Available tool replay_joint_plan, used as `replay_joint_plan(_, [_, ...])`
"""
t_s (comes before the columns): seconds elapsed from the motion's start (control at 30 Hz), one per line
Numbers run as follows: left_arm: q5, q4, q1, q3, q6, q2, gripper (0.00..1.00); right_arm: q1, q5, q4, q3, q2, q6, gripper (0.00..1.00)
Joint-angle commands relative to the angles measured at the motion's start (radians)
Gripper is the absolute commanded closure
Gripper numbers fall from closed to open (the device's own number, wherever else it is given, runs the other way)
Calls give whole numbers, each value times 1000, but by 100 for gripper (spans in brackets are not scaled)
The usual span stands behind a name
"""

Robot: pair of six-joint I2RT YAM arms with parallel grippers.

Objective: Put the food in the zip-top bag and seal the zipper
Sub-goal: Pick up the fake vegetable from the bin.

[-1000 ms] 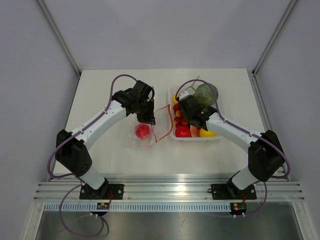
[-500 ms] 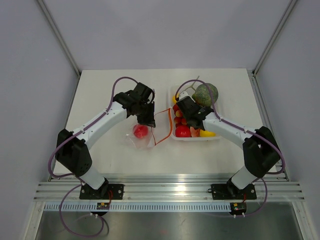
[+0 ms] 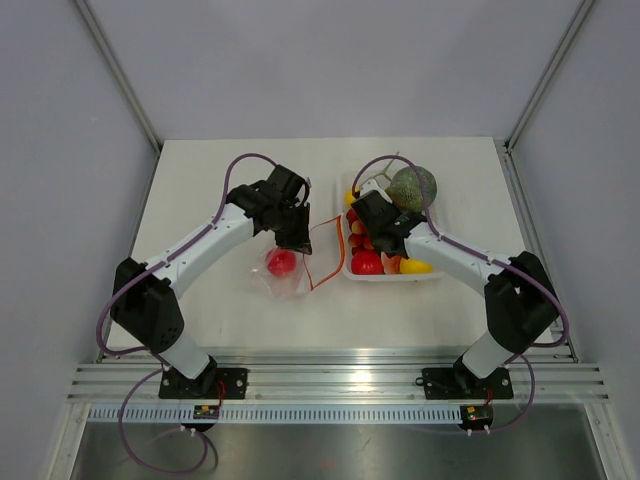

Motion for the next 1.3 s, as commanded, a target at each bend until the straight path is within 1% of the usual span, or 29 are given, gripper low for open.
replay_joint_plan(0.0, [18, 19, 2, -1, 14, -33, 100, 5, -48, -65, 55, -65, 86, 100])
replay_joint_plan(0.1, [15, 9, 2, 13, 17, -33, 100, 5, -83, -123, 66, -111, 142, 100])
replay_joint_plan(0.2, [15, 6, 2, 28, 18, -32, 100, 5, -118, -177, 76, -208, 186, 100])
replay_joint_plan(0.33, [17, 9, 4, 55, 8, -24, 100, 7, -193, -235, 116, -297, 240, 100])
replay_joint_plan(0.4, [20, 7, 4, 77, 9, -16, 100, 8, -219, -243, 147, -337, 274, 100])
replay_joint_plan(0.6, [4, -22, 9, 118, 31, 2, 100, 30, -397, -174, 184, -423, 359, 100])
replay_joint_plan(0.7, [12, -28, 9, 134, 31, 7, 100, 39, -497, -131, 201, -421, 427, 100])
replay_joint_plan(0.97, [9, -43, 9, 149, 32, 7, 100, 87, -612, -31, 236, -358, 519, 100])
replay_joint_plan(1.27, [18, -60, 10, 164, 31, -18, 100, 143, -631, 61, 227, -242, 557, 100])
